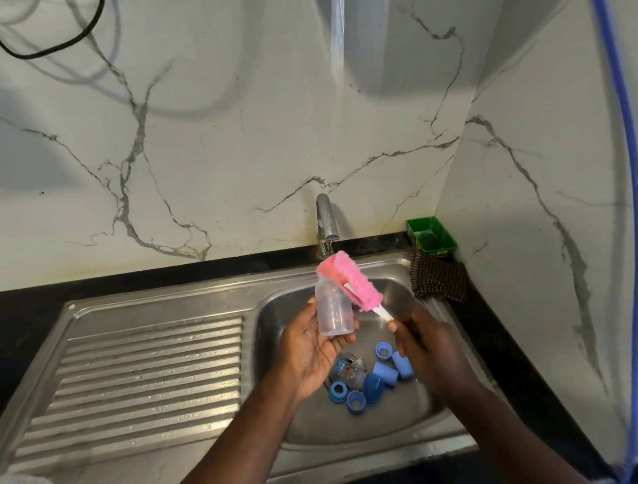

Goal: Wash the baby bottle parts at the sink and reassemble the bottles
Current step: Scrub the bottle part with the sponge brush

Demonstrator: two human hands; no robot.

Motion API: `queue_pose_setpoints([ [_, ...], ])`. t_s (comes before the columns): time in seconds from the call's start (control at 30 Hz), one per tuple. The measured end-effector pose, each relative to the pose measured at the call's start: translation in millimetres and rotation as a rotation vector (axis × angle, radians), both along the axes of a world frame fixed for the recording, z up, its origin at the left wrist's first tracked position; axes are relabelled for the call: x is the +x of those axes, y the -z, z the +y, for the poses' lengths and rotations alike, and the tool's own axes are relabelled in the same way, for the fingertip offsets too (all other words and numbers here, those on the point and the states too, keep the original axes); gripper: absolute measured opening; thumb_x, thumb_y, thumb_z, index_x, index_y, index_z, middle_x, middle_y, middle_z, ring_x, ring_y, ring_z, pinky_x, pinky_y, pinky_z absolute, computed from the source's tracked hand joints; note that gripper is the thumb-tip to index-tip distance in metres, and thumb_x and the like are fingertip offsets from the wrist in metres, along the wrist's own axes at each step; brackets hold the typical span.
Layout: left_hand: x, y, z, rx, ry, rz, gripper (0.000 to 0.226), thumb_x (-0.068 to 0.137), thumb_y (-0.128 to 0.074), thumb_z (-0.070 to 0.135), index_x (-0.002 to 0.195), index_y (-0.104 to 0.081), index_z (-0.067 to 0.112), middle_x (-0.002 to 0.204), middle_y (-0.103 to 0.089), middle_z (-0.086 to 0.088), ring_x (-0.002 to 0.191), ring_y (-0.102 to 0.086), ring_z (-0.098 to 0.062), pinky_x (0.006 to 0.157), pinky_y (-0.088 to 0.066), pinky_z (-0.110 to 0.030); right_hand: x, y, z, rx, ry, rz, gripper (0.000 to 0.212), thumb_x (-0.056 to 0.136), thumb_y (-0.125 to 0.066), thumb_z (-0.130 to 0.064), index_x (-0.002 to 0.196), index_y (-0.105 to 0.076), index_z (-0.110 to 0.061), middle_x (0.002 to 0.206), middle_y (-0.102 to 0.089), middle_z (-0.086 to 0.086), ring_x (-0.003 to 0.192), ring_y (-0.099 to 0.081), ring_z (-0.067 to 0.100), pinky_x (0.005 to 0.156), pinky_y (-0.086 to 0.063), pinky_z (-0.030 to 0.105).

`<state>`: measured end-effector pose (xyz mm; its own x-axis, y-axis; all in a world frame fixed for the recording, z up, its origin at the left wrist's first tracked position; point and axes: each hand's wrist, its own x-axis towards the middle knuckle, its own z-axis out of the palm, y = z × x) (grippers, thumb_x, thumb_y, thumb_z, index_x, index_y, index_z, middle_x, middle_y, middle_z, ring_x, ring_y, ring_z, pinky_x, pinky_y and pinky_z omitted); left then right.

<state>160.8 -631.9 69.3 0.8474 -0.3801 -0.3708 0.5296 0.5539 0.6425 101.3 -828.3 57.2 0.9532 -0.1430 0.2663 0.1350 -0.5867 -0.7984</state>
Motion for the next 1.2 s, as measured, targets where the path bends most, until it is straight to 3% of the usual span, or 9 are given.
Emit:
queue_pose_setpoints([
  [0.13, 0.7, -2.4, -1.0, 0.007, -0.033, -0.056, 0.035, 0.093, -0.054, 0.031, 0.11, -0.07, 0.005, 0.099, -0.069, -0.022, 0.085, -0.069, -0.031, 0.066, -0.06, -0.034, -7.2, 0.3, 1.4, -0.058, -0.183, 0.007, 0.022, 0.096, -0.057, -0.038, 0.083, -0.055, -0.02, 0.061, -0.059, -0.003, 0.051, -0.054, 0.01, 0.05, -0.045, 0.031],
  [0.23, -1.4, -8.0, -4.8, 0.027, 0.002, -0.024, 0.054, 0.091, -0.054, 0.049, 0.125, -0.061, 0.009, 0.101, -0.07, -0.017, 0.081, -0.064, -0.024, 0.066, -0.055, -0.032, -3.1, 2.2, 1.9, 0.053, -0.025, -0.006, 0.013, 0.096, -0.062, -0.021, 0.085, -0.057, -0.016, 0.062, -0.06, -0.008, 0.052, -0.054, 0.006, 0.051, -0.043, 0.025],
  [0.4, -3.0, -11.4, -5.9, -0.086, -0.01, -0.026, 0.053, 0.088, -0.057, 0.041, 0.13, -0.059, 0.008, 0.117, -0.07, -0.019, 0.106, -0.064, -0.032, 0.073, -0.06, -0.03, -9.4, 2.7, 7.0, 0.125, -0.13, 0.024, 0.018, 0.098, -0.059, -0.018, 0.081, -0.054, -0.013, 0.059, -0.06, 0.001, 0.051, -0.053, 0.005, 0.052, -0.042, 0.022],
  [0.5, -3.1, -9.6, -7.2, -0.063, 0.02, -0.013, 0.053, 0.094, -0.052, 0.049, 0.127, -0.062, 0.008, 0.116, -0.068, -0.02, 0.099, -0.064, -0.027, 0.076, -0.06, -0.034, -8.4, 0.4, 3.9, 0.214, -0.027, 0.028, 0.019, 0.097, -0.06, -0.01, 0.079, -0.054, -0.009, 0.058, -0.058, 0.0, 0.051, -0.049, 0.003, 0.052, -0.04, 0.02],
  [0.63, -2.3, -10.3, -6.4, -0.027, 0.047, -0.057, 0.033, 0.094, -0.054, 0.03, 0.116, -0.065, 0.008, 0.106, -0.071, -0.017, 0.089, -0.07, -0.027, 0.068, -0.059, -0.033, -14.3, -5.5, 2.4, 0.071, -0.161, 0.025, 0.019, 0.095, -0.06, -0.025, 0.08, -0.055, -0.016, 0.061, -0.062, -0.001, 0.052, -0.056, 0.005, 0.052, -0.042, 0.02],
  [0.73, -0.8, -10.5, -5.7, -0.008, 0.052, -0.045, 0.035, 0.1, -0.051, 0.032, 0.123, -0.062, 0.008, 0.11, -0.069, -0.019, 0.086, -0.071, -0.025, 0.064, -0.06, -0.033, -8.1, -4.4, -2.7, 0.079, -0.029, -0.003, 0.024, 0.096, -0.064, -0.019, 0.075, -0.052, -0.025, 0.058, -0.06, -0.006, 0.051, -0.053, 0.004, 0.052, -0.042, 0.021],
  [0.83, 1.5, -9.0, -2.8, 0.115, 0.073, -0.132, 0.037, 0.098, -0.055, 0.035, 0.126, -0.06, 0.011, 0.107, -0.071, -0.014, 0.088, -0.069, -0.026, 0.066, -0.062, -0.035, -4.9, -0.2, -5.4, 0.105, 0.052, -0.01, 0.028, 0.095, -0.064, -0.017, 0.076, -0.05, -0.032, 0.059, -0.059, -0.001, 0.052, -0.055, 0.014, 0.054, -0.048, 0.037],
  [1.03, 8.0, -7.4, 10.3, 0.519, 0.066, -0.314, 0.047, 0.081, -0.075, 0.035, 0.122, -0.062, 0.016, 0.102, -0.072, -0.013, 0.076, -0.068, -0.02, 0.059, -0.055, -0.031, -13.6, 0.7, -6.2, 0.027, 0.106, -0.031, 0.043, 0.093, -0.066, -0.016, 0.073, -0.051, -0.051, 0.056, -0.058, -0.011, 0.046, -0.048, 0.005, 0.049, -0.039, 0.027],
  [1.2, 10.9, -9.7, 8.4, 0.871, 0.056, -0.55, 0.037, 0.077, -0.084, 0.033, 0.107, -0.063, 0.029, 0.095, -0.072, 0.006, 0.08, -0.07, -0.008, 0.062, -0.057, -0.026, -2.2, -1.0, 9.1, -0.143, 0.107, -0.046, 0.028, 0.093, -0.067, -0.021, 0.076, -0.047, -0.031, 0.057, -0.058, -0.007, 0.056, -0.058, 0.013, 0.051, -0.043, 0.032],
])
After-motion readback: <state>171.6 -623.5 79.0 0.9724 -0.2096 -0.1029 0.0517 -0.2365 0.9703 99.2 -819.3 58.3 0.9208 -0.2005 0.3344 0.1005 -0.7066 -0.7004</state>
